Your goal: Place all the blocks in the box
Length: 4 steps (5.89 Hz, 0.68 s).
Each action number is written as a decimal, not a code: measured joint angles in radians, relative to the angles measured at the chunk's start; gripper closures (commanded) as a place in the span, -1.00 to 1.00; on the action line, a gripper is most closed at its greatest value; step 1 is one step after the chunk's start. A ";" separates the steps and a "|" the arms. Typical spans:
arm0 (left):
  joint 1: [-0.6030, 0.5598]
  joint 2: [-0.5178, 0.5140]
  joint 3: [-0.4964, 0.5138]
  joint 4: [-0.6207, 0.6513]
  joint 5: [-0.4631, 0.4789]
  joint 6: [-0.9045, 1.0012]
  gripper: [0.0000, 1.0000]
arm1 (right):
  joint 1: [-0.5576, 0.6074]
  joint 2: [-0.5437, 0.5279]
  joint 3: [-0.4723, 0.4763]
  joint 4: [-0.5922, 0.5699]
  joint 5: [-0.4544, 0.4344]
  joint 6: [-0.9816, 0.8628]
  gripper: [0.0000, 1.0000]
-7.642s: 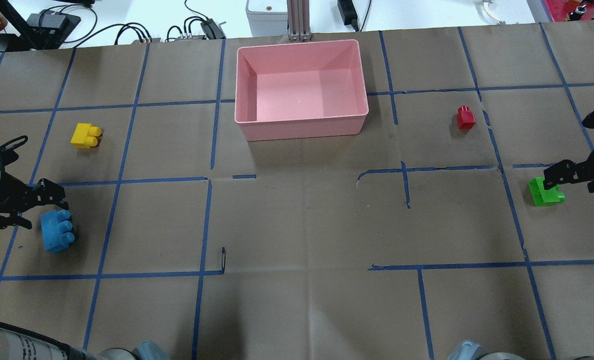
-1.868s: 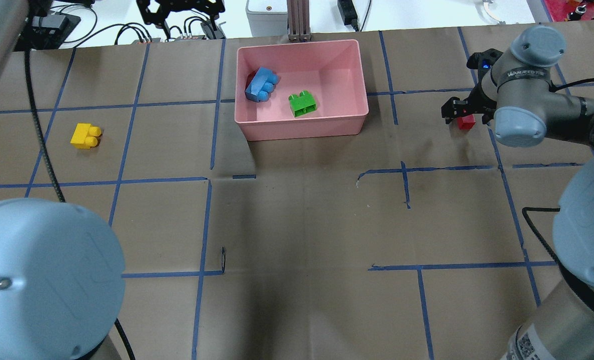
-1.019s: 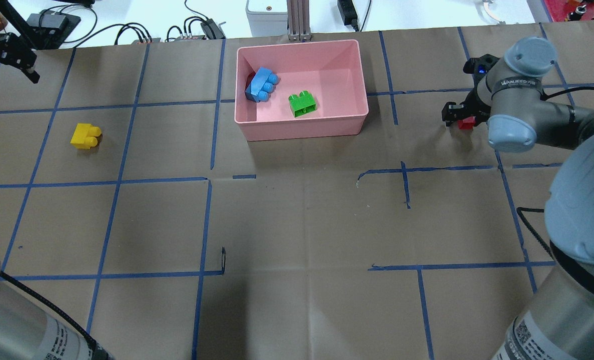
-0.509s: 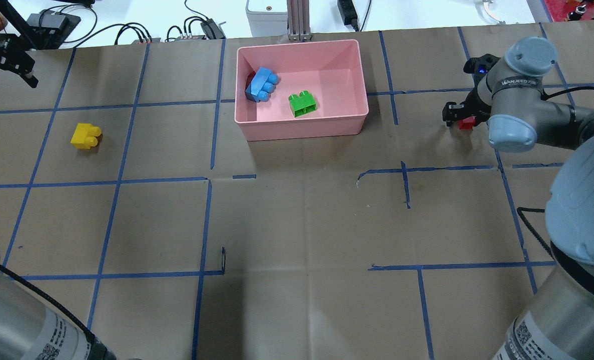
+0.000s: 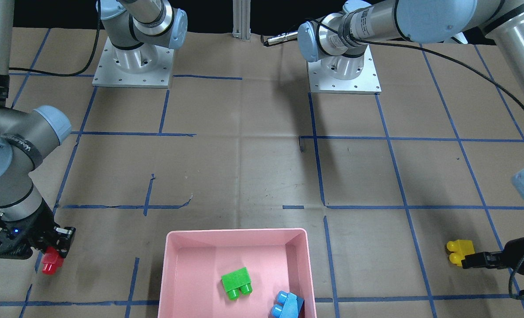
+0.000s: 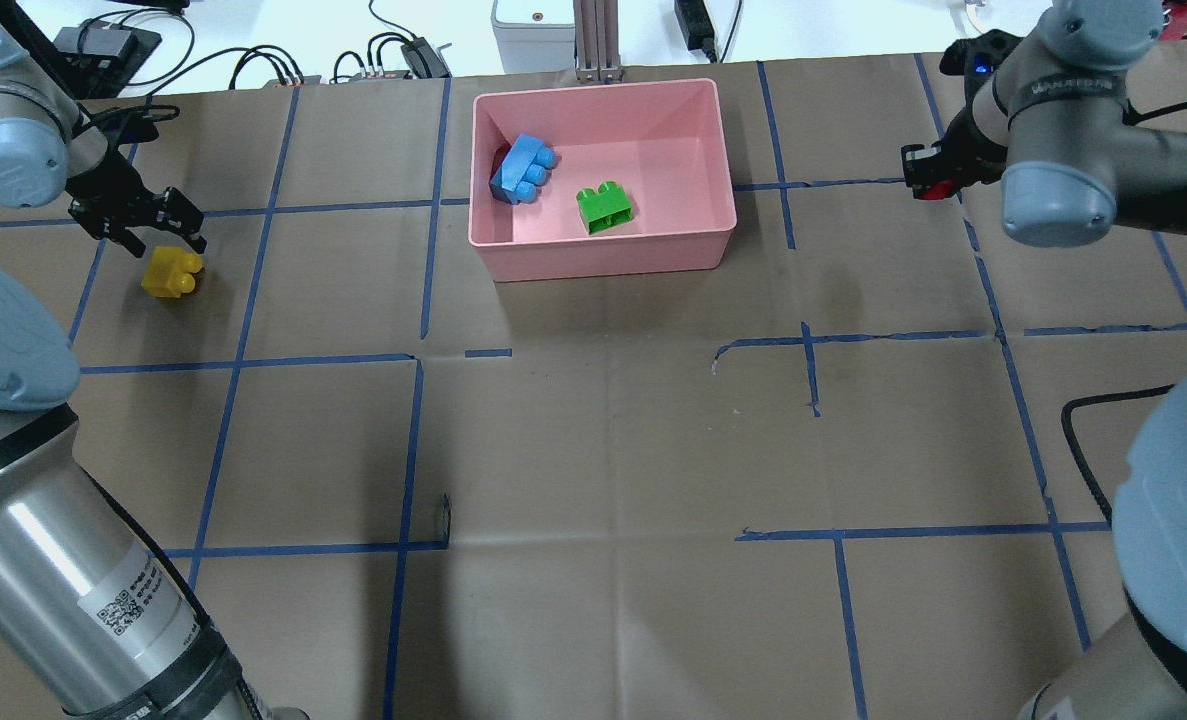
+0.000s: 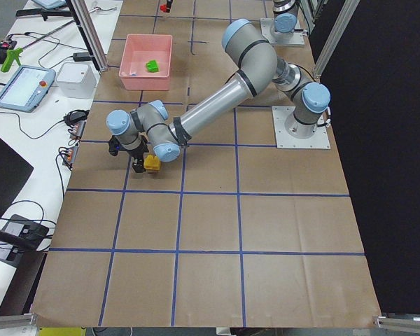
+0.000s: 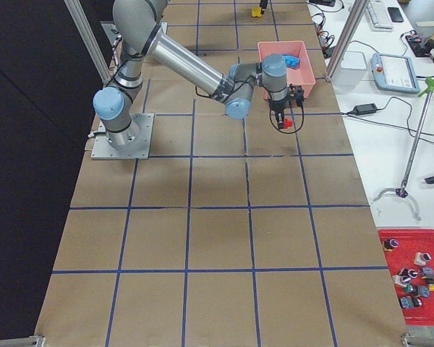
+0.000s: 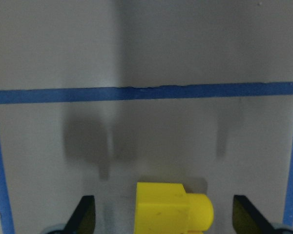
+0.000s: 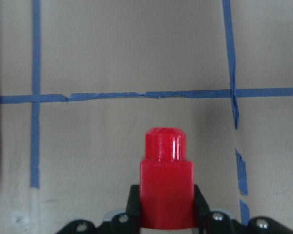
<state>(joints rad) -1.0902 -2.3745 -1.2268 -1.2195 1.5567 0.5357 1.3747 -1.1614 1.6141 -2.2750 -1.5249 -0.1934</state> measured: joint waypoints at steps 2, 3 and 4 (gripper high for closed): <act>0.006 0.027 -0.067 0.058 0.007 0.051 -0.78 | 0.176 -0.026 -0.172 0.233 -0.003 0.120 0.90; 0.007 0.046 -0.086 0.062 0.007 0.059 -0.48 | 0.279 0.002 -0.198 0.204 0.006 0.253 0.89; 0.007 0.058 -0.102 0.063 0.007 0.065 -0.27 | 0.369 0.066 -0.215 0.099 0.018 0.376 0.84</act>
<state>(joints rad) -1.0835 -2.3164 -1.3291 -1.1568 1.5639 0.6004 1.7439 -1.0957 1.3991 -2.1756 -1.5070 0.1831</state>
